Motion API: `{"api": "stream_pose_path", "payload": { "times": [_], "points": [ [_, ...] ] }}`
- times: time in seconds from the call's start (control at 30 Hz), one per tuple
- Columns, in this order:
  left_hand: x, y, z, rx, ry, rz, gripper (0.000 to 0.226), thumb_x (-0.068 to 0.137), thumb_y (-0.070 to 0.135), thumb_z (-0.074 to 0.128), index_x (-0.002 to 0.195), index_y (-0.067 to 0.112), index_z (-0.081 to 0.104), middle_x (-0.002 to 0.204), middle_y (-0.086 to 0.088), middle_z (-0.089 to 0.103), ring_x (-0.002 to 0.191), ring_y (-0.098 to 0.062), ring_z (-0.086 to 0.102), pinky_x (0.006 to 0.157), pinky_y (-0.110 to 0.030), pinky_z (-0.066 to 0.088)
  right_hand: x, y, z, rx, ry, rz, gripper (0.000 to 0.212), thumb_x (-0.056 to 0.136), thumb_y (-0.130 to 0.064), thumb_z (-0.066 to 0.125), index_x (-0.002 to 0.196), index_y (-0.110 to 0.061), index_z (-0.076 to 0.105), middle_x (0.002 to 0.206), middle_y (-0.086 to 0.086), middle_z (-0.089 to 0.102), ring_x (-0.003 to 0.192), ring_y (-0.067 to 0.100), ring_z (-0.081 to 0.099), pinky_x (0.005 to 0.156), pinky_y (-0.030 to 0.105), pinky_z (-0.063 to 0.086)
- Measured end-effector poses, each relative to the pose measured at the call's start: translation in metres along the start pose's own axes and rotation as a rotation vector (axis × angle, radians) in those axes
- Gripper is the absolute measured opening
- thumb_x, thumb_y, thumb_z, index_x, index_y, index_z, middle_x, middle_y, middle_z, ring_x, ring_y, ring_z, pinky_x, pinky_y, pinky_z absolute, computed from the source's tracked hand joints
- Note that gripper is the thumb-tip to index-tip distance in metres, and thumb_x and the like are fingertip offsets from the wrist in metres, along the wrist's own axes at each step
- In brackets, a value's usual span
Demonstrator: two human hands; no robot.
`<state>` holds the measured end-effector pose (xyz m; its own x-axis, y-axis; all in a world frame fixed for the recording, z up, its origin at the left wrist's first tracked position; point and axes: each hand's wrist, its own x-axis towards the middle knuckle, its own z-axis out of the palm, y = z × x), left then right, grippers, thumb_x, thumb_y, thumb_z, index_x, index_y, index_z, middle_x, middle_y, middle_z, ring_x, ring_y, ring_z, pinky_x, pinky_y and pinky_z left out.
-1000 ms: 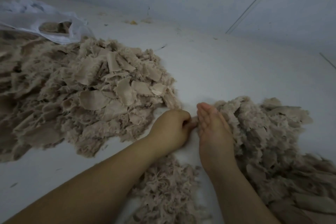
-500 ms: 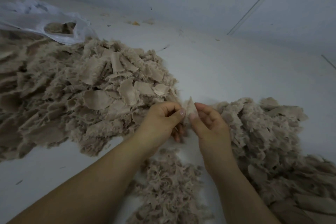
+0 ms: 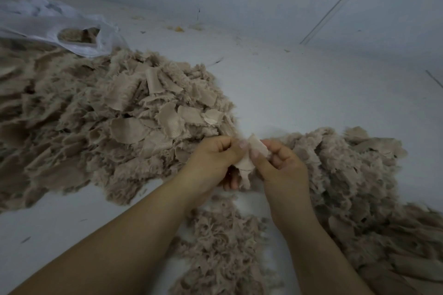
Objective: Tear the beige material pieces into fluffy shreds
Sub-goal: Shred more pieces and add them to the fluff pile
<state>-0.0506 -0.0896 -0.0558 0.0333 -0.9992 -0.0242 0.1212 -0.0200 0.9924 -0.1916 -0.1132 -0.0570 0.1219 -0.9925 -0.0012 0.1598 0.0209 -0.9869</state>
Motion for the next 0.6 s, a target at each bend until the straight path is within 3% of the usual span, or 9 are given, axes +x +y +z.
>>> {"api": "stream_pose_path", "payload": {
  "times": [0.07, 0.17, 0.27, 0.33, 0.43, 0.47, 0.53, 0.6],
  "points": [
    [-0.001, -0.001, -0.002, 0.038, -0.059, -0.053, 0.025, 0.082, 0.033, 0.074, 0.087, 0.009, 0.067, 0.063, -0.018, 0.06, 0.04, -0.019, 0.051, 0.035, -0.021, 0.035, 0.0, 0.0, -0.001, 0.031, 0.037, 0.025, 0.019, 0.09, -0.005, 0.07, 0.109, -0.001, 0.067, 0.095, 0.018, 0.075, 0.081, 0.029, 0.072, 0.072, 0.038, 0.059],
    [-0.003, 0.001, -0.005, 0.116, -0.138, -0.104, 0.014, 0.085, 0.01, 0.073, 0.091, 0.0, 0.066, 0.066, -0.019, 0.065, 0.039, -0.017, 0.052, 0.035, -0.02, 0.038, 0.0, -0.002, -0.001, 0.031, 0.085, 0.024, 0.013, 0.089, -0.002, 0.07, 0.101, -0.004, 0.065, 0.099, 0.022, 0.073, 0.087, 0.032, 0.072, 0.079, 0.045, 0.059],
    [-0.004, 0.008, -0.014, 0.144, -0.255, -0.177, 0.01, 0.085, 0.0, 0.071, 0.084, -0.004, 0.062, 0.061, -0.017, 0.066, 0.035, -0.015, 0.053, 0.032, -0.018, 0.038, 0.0, -0.001, -0.001, 0.006, 0.107, -0.019, 0.009, 0.09, 0.0, 0.069, 0.094, -0.008, 0.066, 0.088, 0.016, 0.073, 0.072, 0.017, 0.069, 0.066, 0.031, 0.06],
    [-0.007, 0.017, -0.025, 0.228, -0.421, -0.253, 0.01, 0.084, 0.0, 0.072, 0.081, -0.005, 0.063, 0.061, -0.017, 0.067, 0.034, -0.014, 0.053, 0.032, -0.016, 0.037, 0.0, -0.001, -0.002, 0.002, 0.115, -0.033, 0.007, 0.091, -0.002, 0.068, 0.098, -0.003, 0.068, 0.085, 0.013, 0.074, 0.067, 0.012, 0.068, 0.059, 0.02, 0.055],
    [-0.013, 0.027, -0.035, 0.404, -0.636, -0.305, 0.025, 0.083, 0.019, 0.076, 0.083, -0.004, 0.067, 0.068, -0.023, 0.068, 0.034, -0.012, 0.05, 0.034, -0.017, 0.036, 0.002, -0.001, -0.003, 0.007, 0.131, -0.025, 0.009, 0.089, -0.003, 0.071, 0.098, -0.005, 0.069, 0.083, 0.009, 0.075, 0.068, 0.011, 0.069, 0.058, 0.018, 0.054],
    [-0.012, 0.028, -0.034, 0.448, -0.618, -0.292, 0.037, 0.082, 0.031, 0.076, 0.085, -0.005, 0.066, 0.071, -0.028, 0.066, 0.033, -0.014, 0.047, 0.035, -0.018, 0.034, 0.002, -0.001, -0.002, -0.001, 0.123, -0.027, 0.01, 0.087, -0.001, 0.073, 0.094, -0.007, 0.068, 0.08, 0.007, 0.074, 0.066, 0.01, 0.069, 0.057, 0.019, 0.055],
    [-0.009, 0.027, -0.026, 0.501, -0.404, -0.231, 0.056, 0.076, 0.053, 0.074, 0.087, -0.001, 0.063, 0.069, -0.029, 0.062, 0.035, -0.018, 0.043, 0.037, -0.021, 0.031, 0.002, 0.0, -0.001, -0.024, 0.1, -0.024, 0.013, 0.084, 0.001, 0.075, 0.088, -0.009, 0.067, 0.076, 0.007, 0.073, 0.066, 0.013, 0.07, 0.059, 0.023, 0.057],
    [-0.004, 0.02, -0.018, 0.484, -0.145, -0.146, 0.057, 0.076, 0.055, 0.069, 0.091, 0.001, 0.058, 0.057, -0.016, 0.055, 0.039, -0.021, 0.041, 0.036, -0.022, 0.031, 0.001, 0.0, -0.001, -0.032, 0.071, -0.016, 0.011, 0.084, -0.001, 0.077, 0.088, -0.008, 0.069, 0.077, 0.01, 0.074, 0.068, 0.019, 0.072, 0.061, 0.027, 0.059]
  ]
}}
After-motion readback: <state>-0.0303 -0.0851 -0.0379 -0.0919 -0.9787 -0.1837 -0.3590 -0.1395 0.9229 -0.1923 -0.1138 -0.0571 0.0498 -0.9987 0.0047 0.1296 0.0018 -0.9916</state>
